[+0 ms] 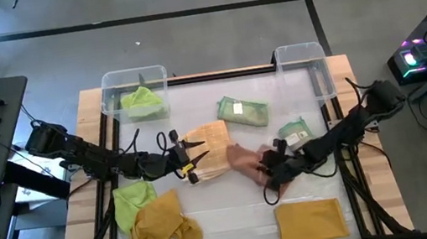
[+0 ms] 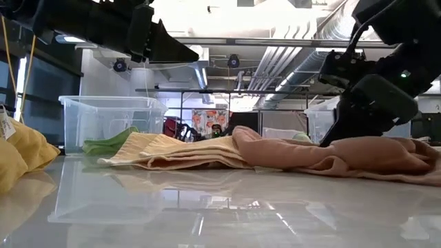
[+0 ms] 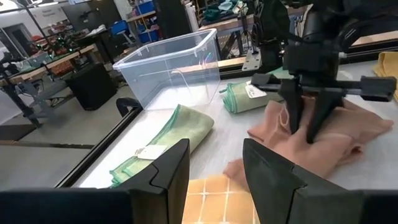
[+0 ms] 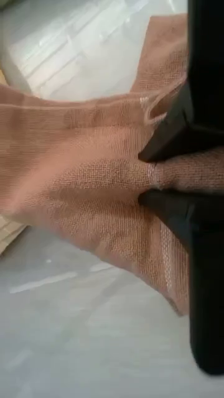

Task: Sort towels by color in basket
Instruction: Put the brown kitchen towel into the right transparent bin

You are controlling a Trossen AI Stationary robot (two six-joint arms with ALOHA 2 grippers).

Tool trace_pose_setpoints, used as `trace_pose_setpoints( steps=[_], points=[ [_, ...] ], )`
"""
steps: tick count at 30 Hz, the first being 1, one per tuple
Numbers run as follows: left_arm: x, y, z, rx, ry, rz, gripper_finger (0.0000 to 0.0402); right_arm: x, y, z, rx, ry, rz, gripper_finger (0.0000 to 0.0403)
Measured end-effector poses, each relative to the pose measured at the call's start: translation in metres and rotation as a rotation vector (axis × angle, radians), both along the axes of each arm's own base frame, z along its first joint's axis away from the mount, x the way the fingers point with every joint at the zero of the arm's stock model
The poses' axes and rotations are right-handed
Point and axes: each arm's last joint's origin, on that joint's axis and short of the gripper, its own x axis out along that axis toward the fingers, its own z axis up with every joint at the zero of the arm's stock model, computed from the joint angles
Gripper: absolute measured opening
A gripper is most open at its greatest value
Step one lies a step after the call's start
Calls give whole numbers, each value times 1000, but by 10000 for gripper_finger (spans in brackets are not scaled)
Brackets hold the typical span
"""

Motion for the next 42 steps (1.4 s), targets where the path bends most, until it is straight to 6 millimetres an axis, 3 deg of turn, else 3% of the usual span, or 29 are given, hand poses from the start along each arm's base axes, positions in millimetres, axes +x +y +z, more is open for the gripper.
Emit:
trace_pose_setpoints(
  steps=[3, 10, 16, 23, 27, 32, 42],
  points=[
    [0, 0, 0, -5, -4, 0, 135, -10, 2, 21, -14, -66, -7, 31],
    [0, 0, 3, -12, -30, 0, 135, -38, -4, 91, -10, -362, -82, 31],
    [1, 0, 5, -17, -49, 1, 135, -70, -22, 160, -187, -548, -179, 32],
    [1, 0, 5, -16, -49, 0, 135, -101, -48, 255, -535, -567, -367, 32],
    [1, 0, 5, -17, -50, 2, 135, -114, -67, 294, -692, -472, -494, 32],
    [1, 0, 5, -18, -51, 2, 135, -129, -91, 307, -723, -425, -581, 32],
    [3, 7, 6, 1, -58, 20, 135, -135, -129, 281, -617, -290, -744, 32]
  ],
)
